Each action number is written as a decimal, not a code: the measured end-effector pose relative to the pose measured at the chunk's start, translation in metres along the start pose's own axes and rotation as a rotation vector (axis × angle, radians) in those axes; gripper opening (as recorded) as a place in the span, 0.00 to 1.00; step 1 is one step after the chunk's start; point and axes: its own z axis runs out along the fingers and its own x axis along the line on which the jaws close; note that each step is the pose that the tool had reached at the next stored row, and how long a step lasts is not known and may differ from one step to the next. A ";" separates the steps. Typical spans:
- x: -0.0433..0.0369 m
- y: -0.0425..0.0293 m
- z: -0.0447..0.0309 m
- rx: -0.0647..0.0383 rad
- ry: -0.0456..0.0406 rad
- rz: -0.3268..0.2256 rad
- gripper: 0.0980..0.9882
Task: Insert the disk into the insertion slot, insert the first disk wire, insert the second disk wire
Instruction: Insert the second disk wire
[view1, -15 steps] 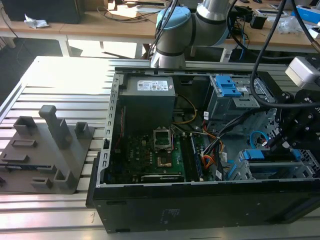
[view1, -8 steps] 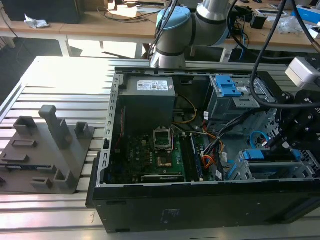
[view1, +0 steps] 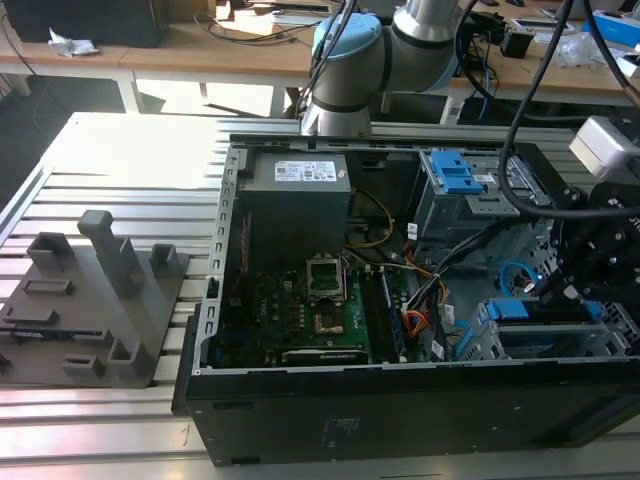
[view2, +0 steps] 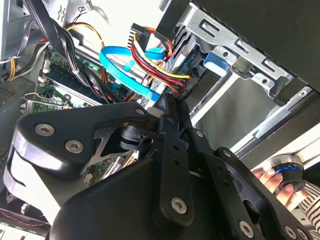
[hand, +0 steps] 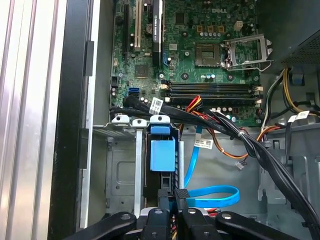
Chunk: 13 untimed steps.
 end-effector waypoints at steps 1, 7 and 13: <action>0.0000 -0.0002 0.0003 0.000 -0.0001 0.000 0.07; 0.0000 -0.0010 0.0018 -0.001 -0.0020 0.001 0.07; -0.0001 -0.0015 0.0031 -0.001 -0.0035 0.000 0.08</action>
